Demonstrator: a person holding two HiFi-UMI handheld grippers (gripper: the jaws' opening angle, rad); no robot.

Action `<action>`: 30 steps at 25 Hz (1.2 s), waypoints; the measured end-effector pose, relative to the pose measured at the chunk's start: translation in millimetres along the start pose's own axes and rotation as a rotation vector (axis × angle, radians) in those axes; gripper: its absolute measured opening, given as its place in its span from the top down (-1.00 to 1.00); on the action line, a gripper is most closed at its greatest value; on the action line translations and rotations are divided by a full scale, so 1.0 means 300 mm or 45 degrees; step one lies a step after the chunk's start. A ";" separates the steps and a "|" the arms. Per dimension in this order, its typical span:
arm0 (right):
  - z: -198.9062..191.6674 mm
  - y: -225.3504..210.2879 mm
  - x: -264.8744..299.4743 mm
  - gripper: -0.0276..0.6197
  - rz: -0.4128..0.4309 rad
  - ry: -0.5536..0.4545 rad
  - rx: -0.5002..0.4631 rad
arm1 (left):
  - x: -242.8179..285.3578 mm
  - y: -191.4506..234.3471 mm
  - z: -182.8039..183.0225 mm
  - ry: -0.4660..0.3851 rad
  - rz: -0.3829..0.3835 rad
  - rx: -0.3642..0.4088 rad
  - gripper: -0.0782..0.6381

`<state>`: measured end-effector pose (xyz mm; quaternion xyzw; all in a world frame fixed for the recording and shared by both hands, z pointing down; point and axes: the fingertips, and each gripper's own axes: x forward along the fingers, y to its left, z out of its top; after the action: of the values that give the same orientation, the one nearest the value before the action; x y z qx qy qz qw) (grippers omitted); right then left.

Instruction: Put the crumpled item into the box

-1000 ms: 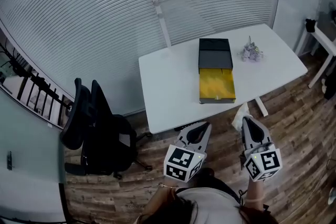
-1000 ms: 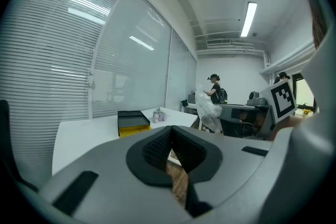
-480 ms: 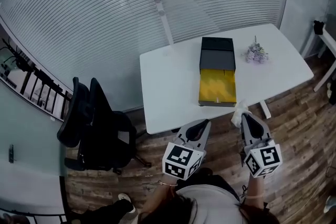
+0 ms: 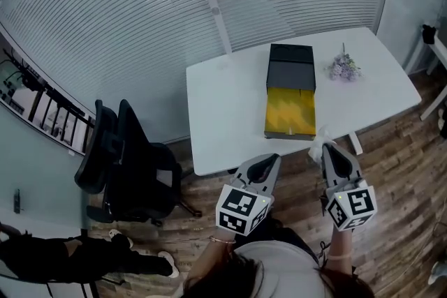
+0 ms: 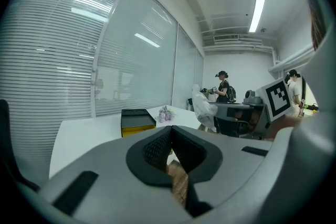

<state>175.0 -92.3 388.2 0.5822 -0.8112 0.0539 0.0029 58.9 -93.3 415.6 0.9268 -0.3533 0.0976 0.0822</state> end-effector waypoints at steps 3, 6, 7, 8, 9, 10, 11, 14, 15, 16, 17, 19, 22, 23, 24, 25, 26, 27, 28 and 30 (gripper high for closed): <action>0.007 -0.003 0.022 0.82 0.005 -0.008 -0.002 | 0.020 0.012 0.011 -0.006 -0.005 0.006 0.73; 0.008 -0.008 0.047 0.82 0.006 -0.007 -0.003 | 0.042 0.029 0.018 -0.009 -0.010 0.006 0.73; 0.011 -0.010 0.056 0.82 0.008 -0.007 -0.008 | 0.050 0.035 0.019 -0.009 -0.013 0.006 0.73; 0.014 -0.013 0.067 0.82 0.009 -0.008 -0.011 | 0.058 0.042 0.021 -0.009 -0.016 0.006 0.73; 0.017 -0.017 0.078 0.82 0.008 -0.009 -0.012 | 0.067 0.049 0.024 -0.010 -0.018 0.006 0.73; 0.018 -0.021 0.089 0.82 0.007 -0.011 -0.012 | 0.076 0.057 0.026 -0.011 -0.021 0.006 0.73; 0.018 -0.027 0.100 0.82 0.005 -0.011 -0.010 | 0.084 0.065 0.029 -0.012 -0.022 0.006 0.73; 0.019 -0.040 0.133 0.82 0.001 -0.007 -0.014 | 0.110 0.090 0.034 -0.013 -0.025 0.003 0.73; 0.019 -0.043 0.143 0.82 0.000 -0.004 -0.015 | 0.118 0.098 0.036 -0.013 -0.026 0.002 0.73; 0.019 -0.046 0.155 0.82 0.000 -0.001 -0.016 | 0.126 0.107 0.038 -0.014 -0.027 0.001 0.73; 0.018 -0.049 0.167 0.82 0.000 0.001 -0.017 | 0.133 0.117 0.040 -0.014 -0.026 0.001 0.73; 0.017 -0.056 0.193 0.82 0.000 0.004 -0.015 | 0.147 0.138 0.045 -0.013 -0.023 -0.002 0.73; 0.019 -0.067 0.230 0.82 -0.001 0.008 -0.010 | 0.168 0.166 0.052 -0.014 -0.023 -0.007 0.73; 0.022 -0.068 0.242 0.82 0.001 0.011 -0.012 | 0.174 0.175 0.055 -0.016 -0.023 -0.008 0.73; 0.024 -0.070 0.255 0.82 0.003 0.013 -0.016 | 0.181 0.185 0.058 -0.017 -0.021 -0.010 0.73; 0.025 -0.071 0.267 0.82 0.005 0.016 -0.019 | 0.186 0.196 0.060 -0.017 -0.019 -0.012 0.73; 0.025 -0.073 0.279 0.82 0.007 0.018 -0.021 | 0.192 0.207 0.062 -0.018 -0.016 -0.015 0.73; 0.024 -0.075 0.291 0.82 0.009 0.020 -0.022 | 0.198 0.217 0.065 -0.018 -0.014 -0.018 0.73; 0.024 -0.078 0.301 0.82 0.010 0.023 -0.023 | 0.204 0.226 0.068 -0.019 -0.012 -0.020 0.73; 0.022 -0.083 0.321 0.82 0.010 0.026 -0.025 | 0.218 0.240 0.073 -0.021 -0.013 -0.020 0.73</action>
<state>168.0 -191.9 390.1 0.5784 -0.8140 0.0519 0.0164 61.1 -193.0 416.0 0.9287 -0.3499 0.0868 0.0870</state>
